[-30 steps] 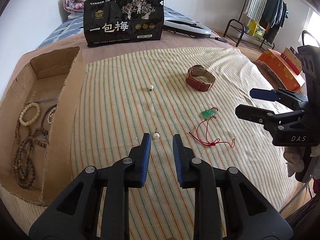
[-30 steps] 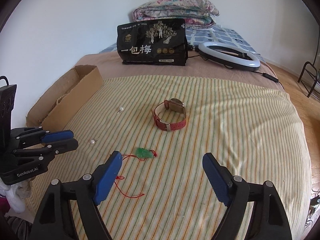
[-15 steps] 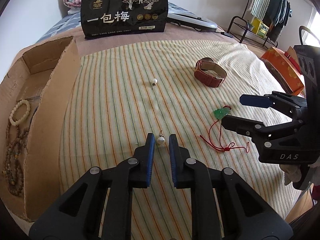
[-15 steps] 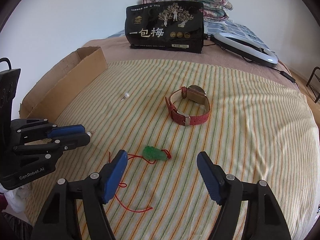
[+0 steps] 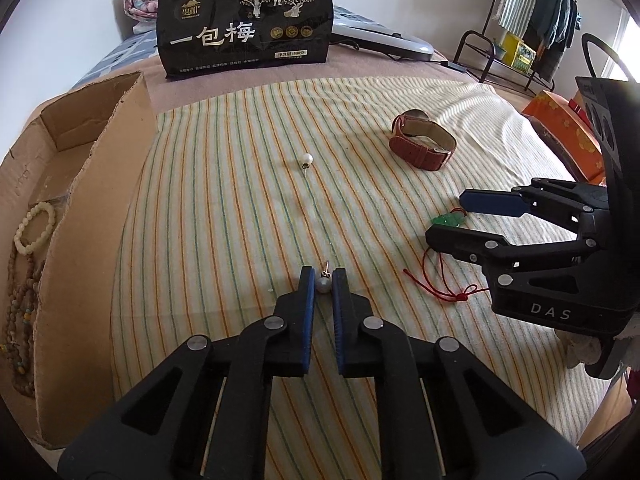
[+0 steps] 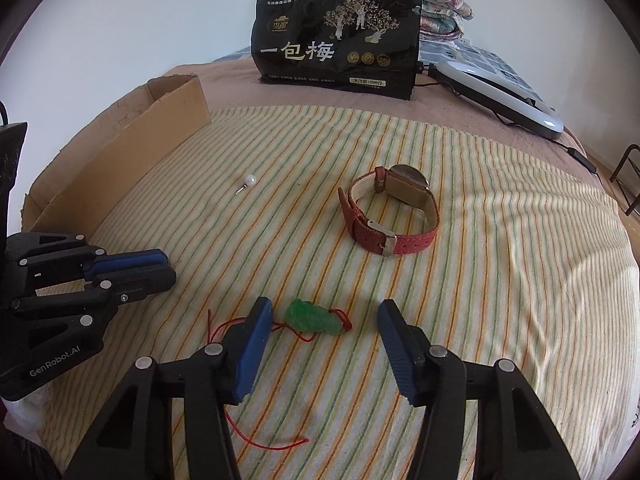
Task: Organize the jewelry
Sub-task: 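Grasp a pearl earring with the left tool while the right tool grasps the jade pendant, then carry the earring and jade pendant over the cardboard box with both tools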
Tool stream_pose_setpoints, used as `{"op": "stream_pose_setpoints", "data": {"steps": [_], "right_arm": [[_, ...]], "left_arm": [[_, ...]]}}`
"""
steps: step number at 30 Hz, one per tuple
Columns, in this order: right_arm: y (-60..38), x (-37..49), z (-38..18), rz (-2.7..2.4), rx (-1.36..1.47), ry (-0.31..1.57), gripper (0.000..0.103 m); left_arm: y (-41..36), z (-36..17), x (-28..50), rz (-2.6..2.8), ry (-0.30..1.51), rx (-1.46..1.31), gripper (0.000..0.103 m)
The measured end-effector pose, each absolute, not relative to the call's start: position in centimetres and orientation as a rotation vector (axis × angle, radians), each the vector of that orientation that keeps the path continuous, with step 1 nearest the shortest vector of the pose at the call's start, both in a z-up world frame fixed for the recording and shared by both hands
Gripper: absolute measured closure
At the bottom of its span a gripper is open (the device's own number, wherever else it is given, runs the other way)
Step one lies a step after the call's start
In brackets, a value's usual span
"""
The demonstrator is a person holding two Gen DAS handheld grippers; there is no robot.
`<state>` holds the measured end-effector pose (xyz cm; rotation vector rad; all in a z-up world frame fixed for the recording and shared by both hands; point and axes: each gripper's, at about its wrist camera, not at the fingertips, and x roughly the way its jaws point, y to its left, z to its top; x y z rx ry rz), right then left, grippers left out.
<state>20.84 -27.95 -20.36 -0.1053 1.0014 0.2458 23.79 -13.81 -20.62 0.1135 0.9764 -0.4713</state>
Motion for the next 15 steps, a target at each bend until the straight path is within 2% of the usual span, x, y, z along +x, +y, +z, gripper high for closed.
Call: {"op": "stream_pose_setpoints", "data": {"steps": [5, 15], "right_arm": [[-27.5, 20.6, -20.2, 0.248, -0.153, 0.998, 0.070], [-27.8, 19.9, -19.5, 0.257, -0.138, 0.989, 0.071]], "left_arm": [[-13.7, -20.6, 23.8, -0.471, 0.974, 0.106, 0.097], [-13.3, -19.4, 23.6, -0.464, 0.949, 0.100, 0.097]]}}
